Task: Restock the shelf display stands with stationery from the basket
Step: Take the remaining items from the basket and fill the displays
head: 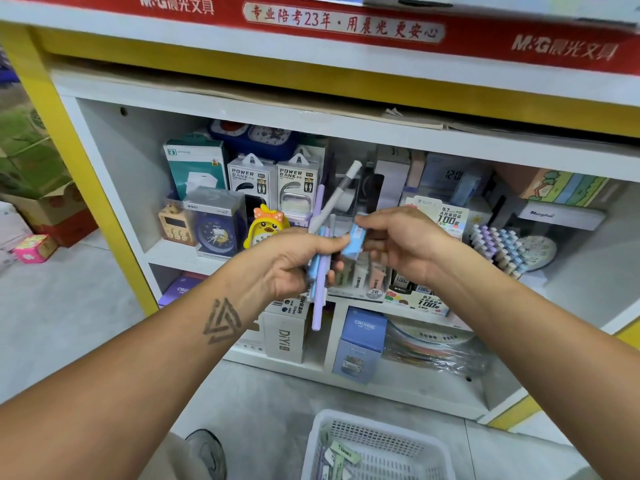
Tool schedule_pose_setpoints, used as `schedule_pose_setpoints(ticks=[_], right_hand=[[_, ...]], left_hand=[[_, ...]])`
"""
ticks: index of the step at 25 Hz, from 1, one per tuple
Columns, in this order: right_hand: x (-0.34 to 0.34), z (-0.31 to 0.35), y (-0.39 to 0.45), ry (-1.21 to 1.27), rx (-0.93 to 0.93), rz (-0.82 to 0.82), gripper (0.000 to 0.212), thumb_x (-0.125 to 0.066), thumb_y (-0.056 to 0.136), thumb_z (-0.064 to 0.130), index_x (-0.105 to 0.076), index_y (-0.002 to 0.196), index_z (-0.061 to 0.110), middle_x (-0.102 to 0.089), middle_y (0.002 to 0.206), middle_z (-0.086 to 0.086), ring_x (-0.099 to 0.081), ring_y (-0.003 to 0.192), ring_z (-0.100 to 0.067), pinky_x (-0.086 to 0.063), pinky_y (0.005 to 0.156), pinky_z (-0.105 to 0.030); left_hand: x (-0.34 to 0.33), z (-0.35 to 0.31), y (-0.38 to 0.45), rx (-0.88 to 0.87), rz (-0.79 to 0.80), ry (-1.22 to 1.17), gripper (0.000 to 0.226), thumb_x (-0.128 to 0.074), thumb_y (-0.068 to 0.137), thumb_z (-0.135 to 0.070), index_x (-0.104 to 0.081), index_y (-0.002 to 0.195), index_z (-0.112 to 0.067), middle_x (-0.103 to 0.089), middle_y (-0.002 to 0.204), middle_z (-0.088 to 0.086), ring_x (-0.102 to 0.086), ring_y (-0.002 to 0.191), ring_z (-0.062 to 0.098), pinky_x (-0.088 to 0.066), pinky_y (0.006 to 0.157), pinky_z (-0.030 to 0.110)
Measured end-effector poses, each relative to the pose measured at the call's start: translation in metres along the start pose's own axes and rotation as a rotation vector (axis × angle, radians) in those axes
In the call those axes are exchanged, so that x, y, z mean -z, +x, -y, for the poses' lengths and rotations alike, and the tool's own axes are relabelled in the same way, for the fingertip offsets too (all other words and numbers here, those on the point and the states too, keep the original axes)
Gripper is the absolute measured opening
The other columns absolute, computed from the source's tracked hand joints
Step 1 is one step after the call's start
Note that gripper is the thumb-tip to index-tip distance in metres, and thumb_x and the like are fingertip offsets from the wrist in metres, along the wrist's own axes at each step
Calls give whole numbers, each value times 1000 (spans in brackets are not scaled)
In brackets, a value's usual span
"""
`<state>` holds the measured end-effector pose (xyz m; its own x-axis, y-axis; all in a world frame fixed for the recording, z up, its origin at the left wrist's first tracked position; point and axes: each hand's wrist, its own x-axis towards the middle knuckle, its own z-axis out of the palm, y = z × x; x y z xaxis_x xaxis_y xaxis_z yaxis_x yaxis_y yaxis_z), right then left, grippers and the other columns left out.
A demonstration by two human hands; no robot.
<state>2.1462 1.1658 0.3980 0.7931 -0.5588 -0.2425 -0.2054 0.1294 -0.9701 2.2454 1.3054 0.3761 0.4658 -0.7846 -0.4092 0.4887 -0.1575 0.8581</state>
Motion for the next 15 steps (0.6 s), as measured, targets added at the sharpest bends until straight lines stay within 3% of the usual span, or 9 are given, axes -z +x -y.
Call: schedule_pose_setpoints(ticks=[3, 6, 9, 11, 13, 15], right_hand=[[5, -4, 4, -55, 49, -16, 10, -64, 97, 18, -60, 90, 12, -68, 76, -13, -64, 56, -19, -48, 45, -25], [3, -15, 7, -424, 165, -8, 17, -63, 98, 34, -62, 93, 18, -67, 72, 0, -64, 60, -16, -52, 51, -29], [2, -21, 8, -799, 443, 77, 12, -69, 91, 43, -70, 92, 30, -69, 73, 12, -62, 64, -6, -50, 57, -29], [0, -21, 10, -893, 586, 123, 13, -73, 88, 40, -76, 100, 37, -68, 86, 18, -63, 80, -2, -50, 69, -25], [-1, -19, 13, -914, 673, 189, 23, -75, 86, 33, -76, 109, 33, -65, 87, 20, -61, 84, 1, -45, 70, -14], [-1, -20, 15, -833, 619, 196, 24, -78, 85, 25, -78, 108, 27, -69, 91, 12, -64, 86, -5, -49, 74, -17]], left_hand=[[10, -2, 1, 39, -62, -36, 7, -67, 90, -10, -64, 87, -4, -63, 62, 8, -57, 51, 15, -48, 43, 20], [16, -7, 1, 50, -74, -67, 8, -67, 90, -10, -63, 93, -4, -66, 64, 10, -57, 52, 15, -48, 43, 20], [22, -11, 0, 55, -47, -101, 16, -68, 88, -12, -65, 101, -2, -68, 72, 16, -60, 52, 16, -49, 44, 21], [25, -11, -1, 65, -39, -82, 15, -67, 89, -10, -66, 98, 1, -68, 70, 16, -60, 50, 15, -50, 44, 21], [31, -12, -1, 51, -62, -70, 11, -65, 90, -6, -66, 96, 4, -67, 69, 14, -58, 50, 13, -49, 43, 20], [38, -15, 0, 22, -99, -79, 9, -62, 90, 0, -65, 97, 6, -65, 73, 15, -57, 49, 13, -48, 42, 20]])
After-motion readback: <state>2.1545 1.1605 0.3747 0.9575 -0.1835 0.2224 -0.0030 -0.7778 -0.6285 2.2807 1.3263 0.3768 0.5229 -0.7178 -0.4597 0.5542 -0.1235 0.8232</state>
